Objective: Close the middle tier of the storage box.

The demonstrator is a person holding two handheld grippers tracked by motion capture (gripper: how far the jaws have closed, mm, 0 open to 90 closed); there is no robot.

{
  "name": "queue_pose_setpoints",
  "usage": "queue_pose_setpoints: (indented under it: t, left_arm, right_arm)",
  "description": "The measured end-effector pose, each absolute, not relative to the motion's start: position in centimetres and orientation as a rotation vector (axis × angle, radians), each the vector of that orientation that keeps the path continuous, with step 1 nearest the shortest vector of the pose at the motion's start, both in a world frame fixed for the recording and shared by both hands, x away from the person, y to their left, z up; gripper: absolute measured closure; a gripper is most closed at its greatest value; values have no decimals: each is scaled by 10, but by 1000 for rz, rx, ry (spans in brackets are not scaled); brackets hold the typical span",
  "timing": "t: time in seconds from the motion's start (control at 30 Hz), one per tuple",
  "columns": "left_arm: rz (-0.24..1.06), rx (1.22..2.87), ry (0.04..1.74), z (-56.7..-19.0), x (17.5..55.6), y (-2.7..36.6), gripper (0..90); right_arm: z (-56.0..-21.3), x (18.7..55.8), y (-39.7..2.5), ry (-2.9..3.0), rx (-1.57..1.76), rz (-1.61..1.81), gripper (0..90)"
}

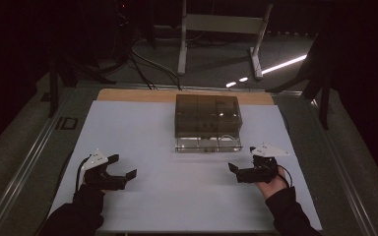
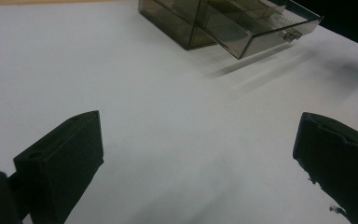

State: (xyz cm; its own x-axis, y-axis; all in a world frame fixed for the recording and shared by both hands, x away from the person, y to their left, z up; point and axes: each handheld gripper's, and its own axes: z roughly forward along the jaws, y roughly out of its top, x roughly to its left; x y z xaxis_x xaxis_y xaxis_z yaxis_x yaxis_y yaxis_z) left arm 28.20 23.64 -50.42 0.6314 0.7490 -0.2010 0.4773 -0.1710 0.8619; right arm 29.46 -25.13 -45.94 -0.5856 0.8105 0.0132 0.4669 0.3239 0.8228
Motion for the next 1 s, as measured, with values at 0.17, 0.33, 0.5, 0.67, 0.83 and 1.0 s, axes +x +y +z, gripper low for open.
queue_pose_setpoints:
  t: [0.17, 0.33, 0.5, 0.67, 0.83, 1.0]
  left_arm:
    - [332, 1819, 984, -504, 282, 236, 32]
    - [331, 1813, 981, -503, 282, 236, 32]
    - [334, 1816, 975, -502, 282, 236, 32]
    - [332, 1811, 976, -502, 281, 236, 32]
    - [332, 1807, 975, -502, 281, 237, 32]
    - [332, 1808, 974, -502, 281, 237, 31]
  right_arm:
    - [-459, 296, -248, 2176, 1161, 1143, 3]
    - [-463, 297, -241, 2159, 1207, 1130, 3]
    - [-470, 298, -234, 2132, 1276, 1090, 3]
    - [-478, 299, -228, 2141, 1292, 1070, 3]
    - [-488, 299, -222, 2150, 1334, 1059, 3]
    - [-495, 300, -218, 2167, 1373, 1064, 3]
